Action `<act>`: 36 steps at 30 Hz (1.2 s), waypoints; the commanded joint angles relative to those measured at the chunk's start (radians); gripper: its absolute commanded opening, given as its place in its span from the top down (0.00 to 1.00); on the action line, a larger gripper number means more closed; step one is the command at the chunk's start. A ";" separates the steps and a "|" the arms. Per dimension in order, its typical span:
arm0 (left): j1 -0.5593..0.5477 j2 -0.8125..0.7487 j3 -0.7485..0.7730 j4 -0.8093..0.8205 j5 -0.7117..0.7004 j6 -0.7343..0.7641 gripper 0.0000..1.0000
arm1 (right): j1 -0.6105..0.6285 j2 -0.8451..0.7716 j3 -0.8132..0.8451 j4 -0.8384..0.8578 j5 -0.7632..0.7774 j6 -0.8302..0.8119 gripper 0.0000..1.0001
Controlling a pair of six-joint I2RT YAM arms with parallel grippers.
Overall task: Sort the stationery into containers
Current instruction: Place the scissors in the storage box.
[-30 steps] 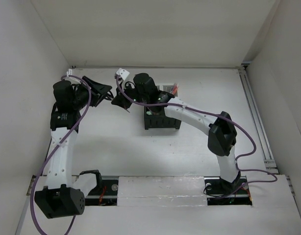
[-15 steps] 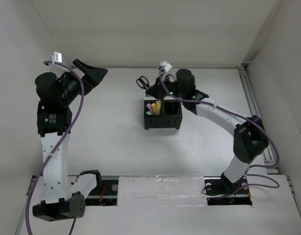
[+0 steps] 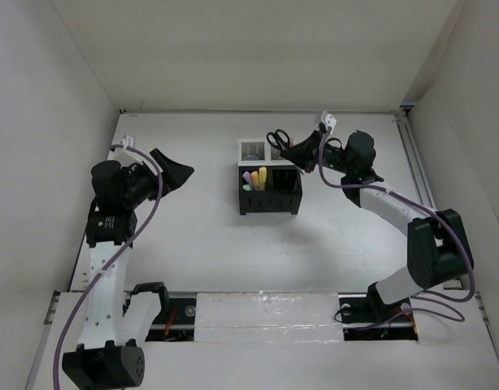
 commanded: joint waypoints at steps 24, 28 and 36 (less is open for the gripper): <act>0.002 -0.128 -0.211 0.204 0.126 0.038 0.00 | -0.031 0.218 -0.156 0.901 -0.136 0.349 1.00; 0.002 -0.128 -0.221 0.204 0.126 0.038 0.00 | -0.032 0.239 -0.156 0.912 -0.158 0.349 1.00; 0.002 -0.128 -0.230 0.213 0.144 0.028 0.00 | -0.041 0.273 -0.136 0.921 -0.158 0.349 1.00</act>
